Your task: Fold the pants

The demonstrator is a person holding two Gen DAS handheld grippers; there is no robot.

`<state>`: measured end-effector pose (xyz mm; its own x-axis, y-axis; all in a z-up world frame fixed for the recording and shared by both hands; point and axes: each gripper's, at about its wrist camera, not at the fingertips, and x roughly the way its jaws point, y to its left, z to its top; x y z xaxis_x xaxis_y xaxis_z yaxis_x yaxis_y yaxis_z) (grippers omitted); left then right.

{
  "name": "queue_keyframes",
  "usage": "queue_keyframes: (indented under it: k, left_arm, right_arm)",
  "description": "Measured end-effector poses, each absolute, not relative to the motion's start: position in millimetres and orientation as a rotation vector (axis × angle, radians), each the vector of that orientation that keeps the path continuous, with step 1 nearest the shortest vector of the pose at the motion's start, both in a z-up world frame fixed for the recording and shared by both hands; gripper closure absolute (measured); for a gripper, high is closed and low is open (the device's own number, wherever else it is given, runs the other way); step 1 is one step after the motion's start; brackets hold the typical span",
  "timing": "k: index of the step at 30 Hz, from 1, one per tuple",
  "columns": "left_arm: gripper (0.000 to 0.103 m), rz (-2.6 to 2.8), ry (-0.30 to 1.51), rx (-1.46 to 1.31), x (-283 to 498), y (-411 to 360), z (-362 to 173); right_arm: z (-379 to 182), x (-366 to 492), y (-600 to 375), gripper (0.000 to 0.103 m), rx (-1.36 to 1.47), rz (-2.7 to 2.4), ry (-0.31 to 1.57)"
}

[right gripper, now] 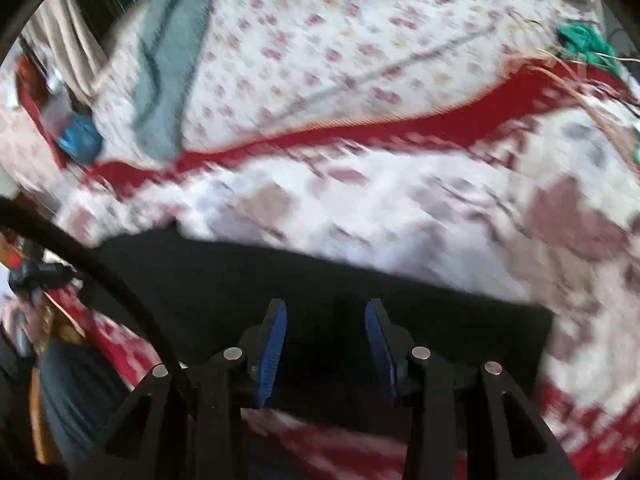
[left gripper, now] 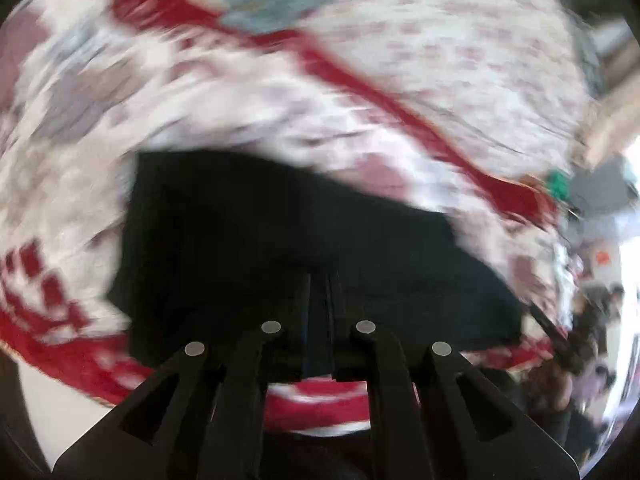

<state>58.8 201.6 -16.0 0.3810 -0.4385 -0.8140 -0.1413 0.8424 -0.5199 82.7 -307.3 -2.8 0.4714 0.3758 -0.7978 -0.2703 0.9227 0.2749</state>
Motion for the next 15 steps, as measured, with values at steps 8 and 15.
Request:
queue_keyframes:
  k: [8, 15]
  left_arm:
    - [0.079, -0.384, 1.376, -0.432, 87, 61, -54]
    - [0.08, -0.347, 1.429, -0.375, 76, 54, -74]
  right_arm:
    - [-47, 81, -240, 0.058, -0.118, 0.51, 1.169]
    - [-36, 80, -256, 0.058, -0.096, 0.508, 1.22]
